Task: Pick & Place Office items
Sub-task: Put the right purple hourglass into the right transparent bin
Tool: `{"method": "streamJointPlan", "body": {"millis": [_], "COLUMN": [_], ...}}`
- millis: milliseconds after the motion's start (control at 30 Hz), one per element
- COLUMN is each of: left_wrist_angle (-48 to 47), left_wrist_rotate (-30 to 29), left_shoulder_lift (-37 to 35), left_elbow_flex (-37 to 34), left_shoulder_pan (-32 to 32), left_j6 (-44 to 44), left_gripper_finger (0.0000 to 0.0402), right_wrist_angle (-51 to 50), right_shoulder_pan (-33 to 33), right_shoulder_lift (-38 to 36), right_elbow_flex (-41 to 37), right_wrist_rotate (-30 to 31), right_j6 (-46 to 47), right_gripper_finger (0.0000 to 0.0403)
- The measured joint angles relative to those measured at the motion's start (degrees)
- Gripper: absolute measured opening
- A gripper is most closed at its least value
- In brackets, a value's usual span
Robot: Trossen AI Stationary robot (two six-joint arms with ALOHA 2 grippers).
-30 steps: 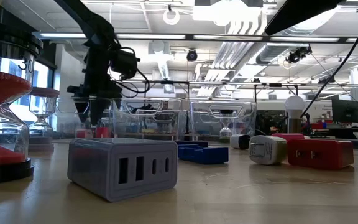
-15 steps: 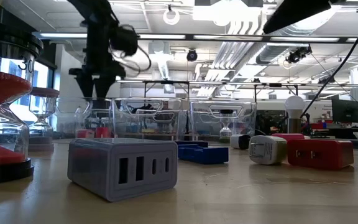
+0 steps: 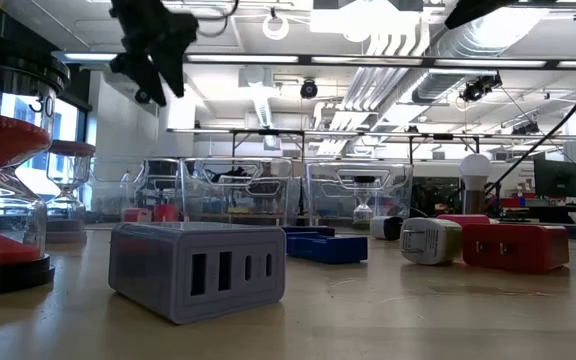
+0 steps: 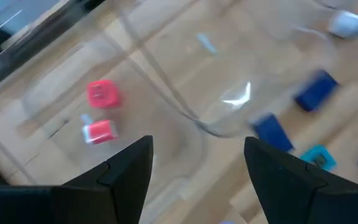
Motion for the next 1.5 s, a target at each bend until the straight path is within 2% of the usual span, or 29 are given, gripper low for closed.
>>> {"method": "streamJointPlan", "body": {"millis": [200, 400, 600, 700, 833, 900, 1167, 1267, 1367, 1500], "left_wrist_angle": [0.1, 0.2, 1.3, 2.9, 4.8, 5.9, 7.4, 8.9, 10.7, 12.0], "left_wrist_rotate": [-11.1, -19.9, -33.6, -38.1, -39.6, -39.8, -39.9, -40.0, -39.8, -39.7], "left_shoulder_lift": [-1.1, -1.1, -0.8, -0.7, 0.1, 0.7, 5.4, 7.1, 8.3, 9.0], "left_elbow_flex": [-0.6, -3.2, -4.1, -5.2, -5.8, -5.8, -5.8, -5.8, -5.8, -5.8], "left_shoulder_pan": [-13.2, -26.7, -36.4, -39.7, -41.3, -41.5, -40.3, -39.4, -38.8, -38.7], "left_j6": [-7.1, -15.8, -24.1, -26.2, -26.5, -26.0, -24.3, -24.0, -23.9, -22.3], "left_gripper_finger": [0.0245, 0.0245, 0.0245, 0.0245, 0.0245, 0.0245, 0.0245, 0.0245, 0.0245, 0.0245], "right_wrist_angle": [0.0, -0.1, -1.7, -2.7, -3.3, -3.5, -9.3, -12.5, -14.5, -14.6], "right_shoulder_pan": [0.0, -1.6, -3.6, -5.0, -6.5, -7.1, -9.5, -10.2, -9.5, -7.8], "right_shoulder_lift": [0.0, 0.0, 0.0, 0.0, 0.0, 0.0, 0.0, 0.0, 0.0, 0.0], "right_elbow_flex": [0.0, 0.0, 0.0, 0.0, 0.0, 0.0, 0.0, 0.0, 0.0, 0.0], "right_wrist_rotate": [-6.5, -12.2, -19.5, -24.4, -33.7, -36.4, -37.8, -40.8, -43.5, -43.5], "right_j6": [-4.0, -2.3, -4.1, -1.3, 4.1, 5.9, 19.7, 24.3, 27.9, 32.2], "right_gripper_finger": [0.0286, 0.0286, 0.0286, 0.0286, 0.0286, 0.0286, 0.0286, 0.0286, 0.0286, 0.0286]}}
